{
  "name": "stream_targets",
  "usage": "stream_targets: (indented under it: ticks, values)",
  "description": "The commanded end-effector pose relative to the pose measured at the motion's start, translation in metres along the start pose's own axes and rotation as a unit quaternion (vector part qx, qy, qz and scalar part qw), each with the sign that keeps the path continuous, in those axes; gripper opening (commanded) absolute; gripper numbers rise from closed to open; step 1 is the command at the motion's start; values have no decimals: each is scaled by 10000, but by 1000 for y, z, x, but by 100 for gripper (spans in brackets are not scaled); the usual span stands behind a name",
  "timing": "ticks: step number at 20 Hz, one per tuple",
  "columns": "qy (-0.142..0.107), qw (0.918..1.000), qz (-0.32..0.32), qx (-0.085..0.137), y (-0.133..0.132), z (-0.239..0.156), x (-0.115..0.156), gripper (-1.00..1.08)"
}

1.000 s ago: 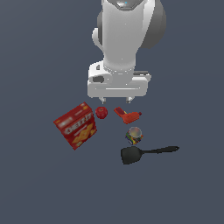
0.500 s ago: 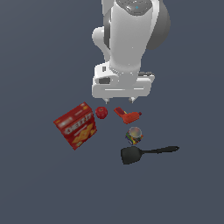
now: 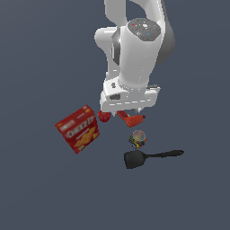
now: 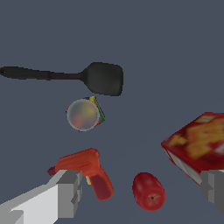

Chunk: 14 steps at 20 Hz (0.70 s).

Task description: Pick up a designated object from a clutter of objects.

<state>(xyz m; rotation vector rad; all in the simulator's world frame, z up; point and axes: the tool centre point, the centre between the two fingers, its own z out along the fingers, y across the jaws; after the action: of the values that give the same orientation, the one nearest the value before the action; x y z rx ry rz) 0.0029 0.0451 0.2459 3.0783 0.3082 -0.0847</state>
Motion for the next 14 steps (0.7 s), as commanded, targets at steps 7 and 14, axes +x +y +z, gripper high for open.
stream_targets:
  ticks: [7, 14]
  values:
    - [142, 9943, -1053, 6, -35, 68, 25, 100]
    - [265, 9843, -1746, 85, -63, 113, 36, 100]
